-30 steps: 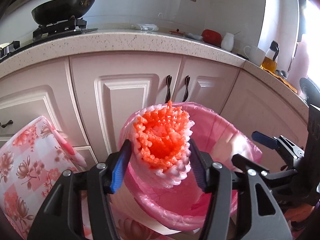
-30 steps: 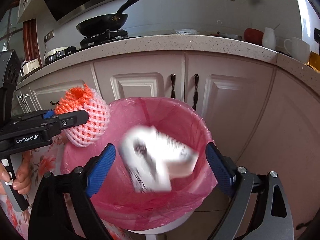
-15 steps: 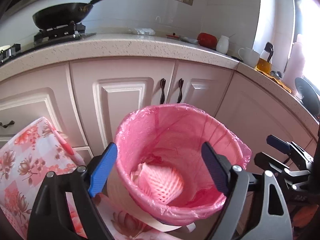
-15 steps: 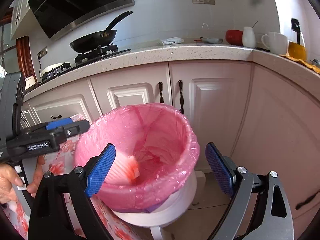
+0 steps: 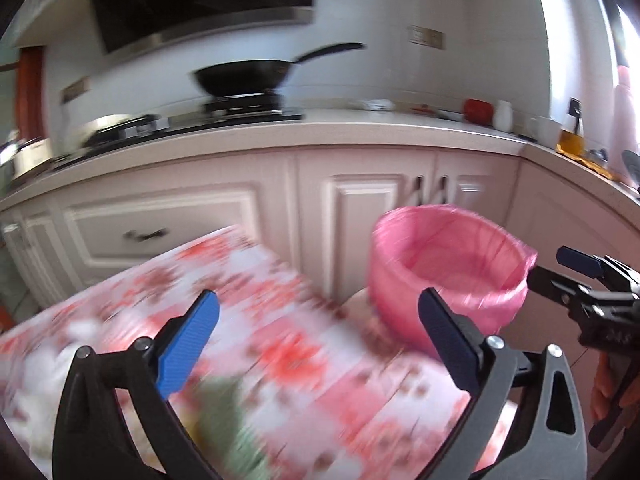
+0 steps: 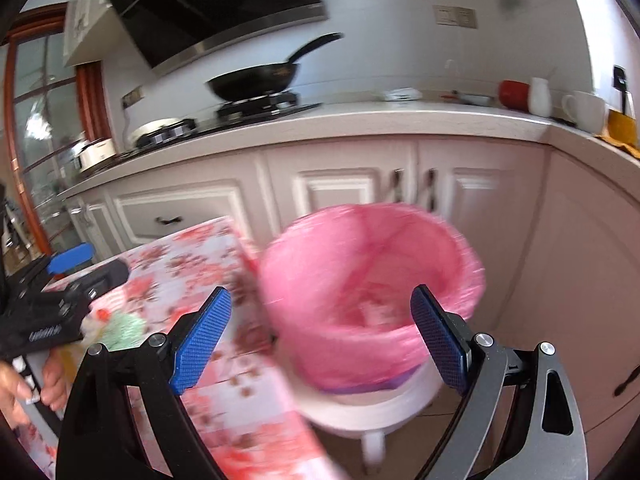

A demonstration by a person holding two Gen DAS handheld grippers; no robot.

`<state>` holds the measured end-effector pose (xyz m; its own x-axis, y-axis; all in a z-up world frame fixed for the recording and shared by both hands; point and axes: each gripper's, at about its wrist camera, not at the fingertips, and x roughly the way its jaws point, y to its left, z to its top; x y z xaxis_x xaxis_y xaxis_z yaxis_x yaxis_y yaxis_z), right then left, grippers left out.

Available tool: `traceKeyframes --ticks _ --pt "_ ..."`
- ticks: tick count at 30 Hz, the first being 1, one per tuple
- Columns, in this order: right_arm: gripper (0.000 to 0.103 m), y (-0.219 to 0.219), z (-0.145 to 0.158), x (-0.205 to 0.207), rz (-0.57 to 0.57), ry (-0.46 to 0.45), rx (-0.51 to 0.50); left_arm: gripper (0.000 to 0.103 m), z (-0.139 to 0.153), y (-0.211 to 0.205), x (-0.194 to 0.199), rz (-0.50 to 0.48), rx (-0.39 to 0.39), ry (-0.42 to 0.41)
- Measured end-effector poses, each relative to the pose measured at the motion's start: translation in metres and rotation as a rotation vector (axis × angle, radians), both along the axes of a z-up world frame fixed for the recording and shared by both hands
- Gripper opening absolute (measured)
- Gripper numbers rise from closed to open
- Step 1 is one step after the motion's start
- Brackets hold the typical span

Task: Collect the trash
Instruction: 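Move both open tools back over the table items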

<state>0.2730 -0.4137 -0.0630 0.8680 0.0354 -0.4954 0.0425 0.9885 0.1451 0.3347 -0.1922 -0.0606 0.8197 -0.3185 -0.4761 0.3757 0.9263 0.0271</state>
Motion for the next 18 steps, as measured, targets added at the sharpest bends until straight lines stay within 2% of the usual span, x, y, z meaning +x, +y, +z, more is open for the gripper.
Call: traceKeyframes --ticks 7,12,18 --pt "0.086 0.093 -0.013 -0.012 0.146 0.019 0.017 0.098 -0.008 0.097 -0.09 0.218 0.074 -0.096" --pt "0.086 0.149 -0.029 -0.015 0.222 0.068 0.025 0.098 -0.03 0.169 -0.132 0.351 0.104 -0.054" --pt "0.086 0.188 -0.052 -0.021 0.253 0.115 0.023 0.098 -0.058 0.227 -0.149 0.466 0.037 0.062"
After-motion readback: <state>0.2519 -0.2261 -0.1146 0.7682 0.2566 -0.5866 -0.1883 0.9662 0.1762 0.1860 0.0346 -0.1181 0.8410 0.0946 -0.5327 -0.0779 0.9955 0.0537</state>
